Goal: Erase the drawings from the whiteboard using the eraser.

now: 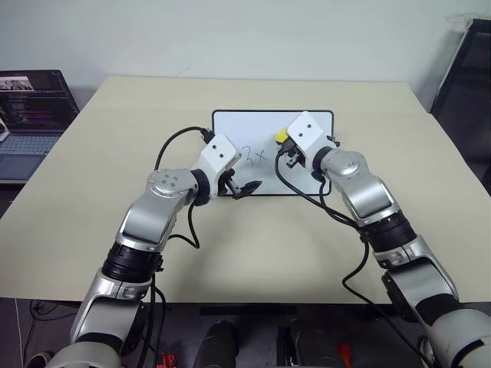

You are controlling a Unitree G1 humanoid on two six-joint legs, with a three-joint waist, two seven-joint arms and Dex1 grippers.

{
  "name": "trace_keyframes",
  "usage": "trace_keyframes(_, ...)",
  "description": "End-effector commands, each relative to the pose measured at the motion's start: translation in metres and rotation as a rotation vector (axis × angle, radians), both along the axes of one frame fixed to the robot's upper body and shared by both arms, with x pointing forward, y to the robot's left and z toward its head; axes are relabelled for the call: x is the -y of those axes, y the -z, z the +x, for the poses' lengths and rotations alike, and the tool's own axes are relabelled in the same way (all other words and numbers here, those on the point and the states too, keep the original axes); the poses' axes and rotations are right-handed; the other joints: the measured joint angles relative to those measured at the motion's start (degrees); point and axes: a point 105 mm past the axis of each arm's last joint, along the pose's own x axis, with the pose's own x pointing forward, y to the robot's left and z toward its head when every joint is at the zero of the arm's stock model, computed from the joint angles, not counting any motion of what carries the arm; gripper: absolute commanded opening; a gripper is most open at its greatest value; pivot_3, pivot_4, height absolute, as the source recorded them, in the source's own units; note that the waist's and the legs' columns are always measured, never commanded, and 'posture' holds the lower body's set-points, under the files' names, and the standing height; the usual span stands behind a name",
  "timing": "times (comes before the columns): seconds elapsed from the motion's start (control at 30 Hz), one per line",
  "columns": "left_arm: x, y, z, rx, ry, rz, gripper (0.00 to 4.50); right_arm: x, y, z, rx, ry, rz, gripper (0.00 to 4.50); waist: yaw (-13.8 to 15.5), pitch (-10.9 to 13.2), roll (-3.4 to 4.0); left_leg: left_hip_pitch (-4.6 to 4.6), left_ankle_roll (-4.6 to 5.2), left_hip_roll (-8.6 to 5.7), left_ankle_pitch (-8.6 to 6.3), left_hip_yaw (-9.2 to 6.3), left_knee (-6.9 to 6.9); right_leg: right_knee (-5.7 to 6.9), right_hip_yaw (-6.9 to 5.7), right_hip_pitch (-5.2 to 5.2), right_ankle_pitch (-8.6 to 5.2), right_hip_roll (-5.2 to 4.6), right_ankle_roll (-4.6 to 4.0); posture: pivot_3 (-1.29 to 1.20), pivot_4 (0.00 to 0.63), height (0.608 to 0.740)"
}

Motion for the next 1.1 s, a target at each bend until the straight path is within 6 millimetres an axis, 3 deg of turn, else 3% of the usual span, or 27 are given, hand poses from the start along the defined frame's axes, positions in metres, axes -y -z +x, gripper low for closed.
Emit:
trace_keyframes(0.03, 0.006, -0.01, -0.004, 0.048, 0.031, 0.008, 4.5, -0.014, -0.019, 0.003, 0.079, -0.042, -0.021, 1.1, -0.03, 0.0, 0.0, 0.0, 0.0, 0.0, 0.0, 0.01, 0.0, 0.01, 0.01, -0.01, 0.0, 0.0, 0.0, 0.0, 0.15, 0.74)
trace_keyframes(0.23, 0.006, -0.009, -0.005, 0.049, 0.032, 0.01, 4.5, -0.016, -0.011, 0.014, 0.064, -0.039, -0.055, 1.1, -0.07, 0.0, 0.0, 0.0, 0.0, -0.02, 0.0, 0.0, 0.02, 0.04, 0.0, 0.0, 0.0, -0.01, 0.0, 0.0, 0.15, 0.74)
trace_keyframes(0.47, 0.006, -0.009, -0.004, 0.056, 0.028, 0.012, 4.5, 0.009, 0.013, 0.027, -0.036, 0.027, -0.084, 1.1, -0.19, 0.01, 0.01, 0.05, 0.0, -0.02, 0.0, 0.0, 0.05, 0.14, 0.01, 0.01, 0.0, -0.02, 0.0, 0.0, 0.15, 0.74)
trace_keyframes(0.8, 0.005, -0.011, -0.003, 0.074, 0.027, 0.0, 4.5, 0.037, 0.035, 0.021, -0.106, 0.046, -0.158, 1.1, 0.0, 0.0, 0.01, 0.16, 0.0, -0.06, 0.01, -0.04, 0.13, 0.25, -0.01, 0.11, 0.01, -0.02, 0.0, 0.0, 0.15, 0.74)
trace_keyframes(1.0, 0.005, -0.008, -0.002, 0.073, 0.03, -0.001, 4.5, 0.027, 0.055, 0.003, -0.168, -0.051, -0.236, 1.1, -0.04, -0.01, 0.0, 0.23, -0.01, -0.05, 0.02, -0.01, 0.12, 0.25, 0.01, 0.16, 0.01, -0.01, 0.0, 0.0, 0.15, 0.74)
trace_keyframes(1.1, 0.002, -0.005, -0.002, 0.065, 0.022, 0.007, 4.5, 0.032, 0.069, -0.005, -0.202, -0.075, -0.306, 1.1, -0.18, -0.01, -0.01, 0.27, -0.01, -0.05, 0.02, 0.01, 0.12, 0.26, 0.03, 0.18, 0.01, -0.01, 0.0, 0.0, 0.15, 0.74)
